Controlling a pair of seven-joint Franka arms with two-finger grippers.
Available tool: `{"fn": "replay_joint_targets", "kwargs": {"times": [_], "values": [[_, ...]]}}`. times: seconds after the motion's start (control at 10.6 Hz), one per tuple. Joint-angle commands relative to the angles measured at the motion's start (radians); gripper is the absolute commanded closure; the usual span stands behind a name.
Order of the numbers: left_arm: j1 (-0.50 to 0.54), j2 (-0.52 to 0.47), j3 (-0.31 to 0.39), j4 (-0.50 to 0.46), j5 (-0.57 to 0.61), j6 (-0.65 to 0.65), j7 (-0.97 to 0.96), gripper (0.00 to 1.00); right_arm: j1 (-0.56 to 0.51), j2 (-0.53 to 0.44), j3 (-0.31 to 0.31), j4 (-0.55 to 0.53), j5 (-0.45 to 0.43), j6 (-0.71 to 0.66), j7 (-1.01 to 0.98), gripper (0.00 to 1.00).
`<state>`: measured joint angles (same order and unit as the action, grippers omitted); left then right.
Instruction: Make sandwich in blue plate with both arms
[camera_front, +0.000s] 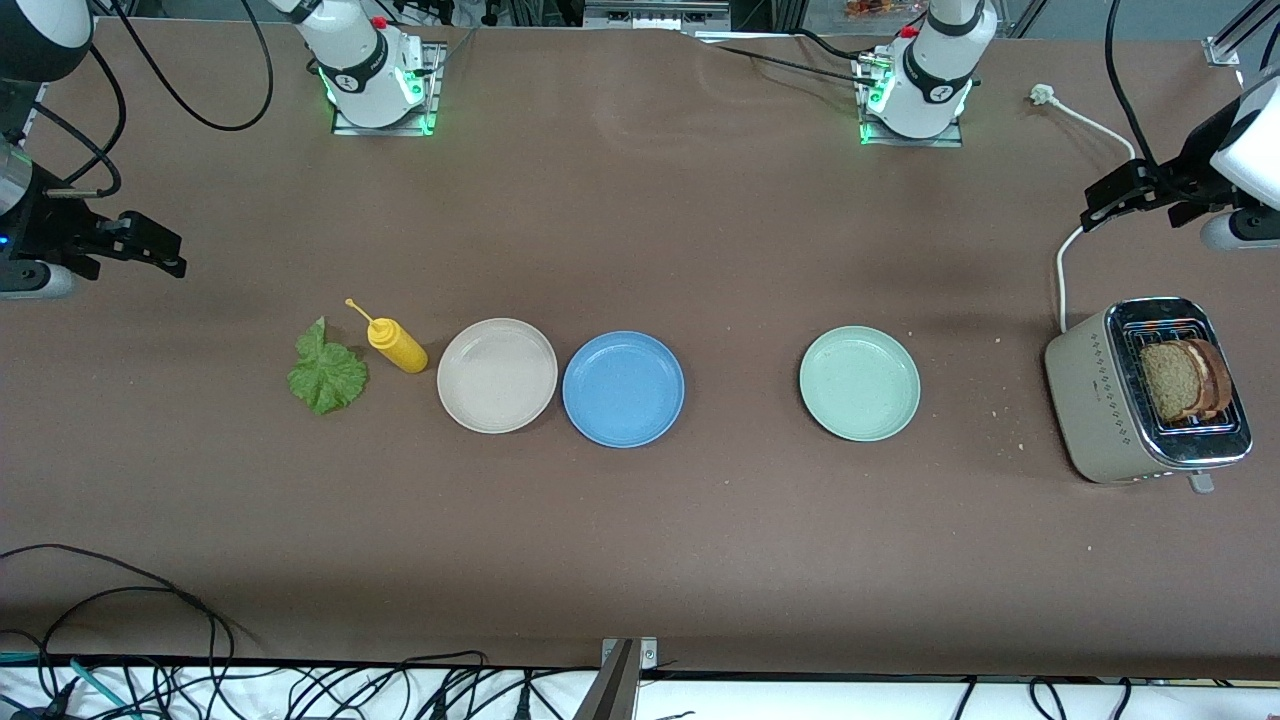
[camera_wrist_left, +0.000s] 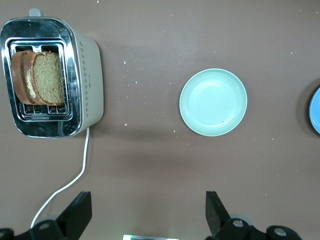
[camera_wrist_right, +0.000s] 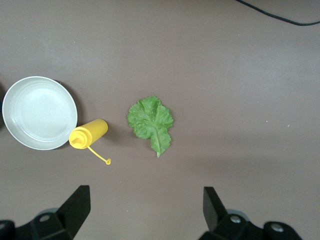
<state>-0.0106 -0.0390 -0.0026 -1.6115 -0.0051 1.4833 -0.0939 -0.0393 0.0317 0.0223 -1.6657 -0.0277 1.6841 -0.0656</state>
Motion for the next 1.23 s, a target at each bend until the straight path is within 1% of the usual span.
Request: {"fn": "replay_joint_targets", "kwargs": {"times": [0.0,1.14], "values": [[0.003,0.022,0.0,0.044,-0.007,-0.026,-0.003,0.0,-0.002,-0.013,0.002,-0.003,0.014,0.003,0.007,0.0],[0.003,0.025,0.0,0.045,-0.007,-0.026,-0.006,0.0,-0.002,-0.007,0.001,0.015,0.005,0.0,-0.003,0.0]]}}
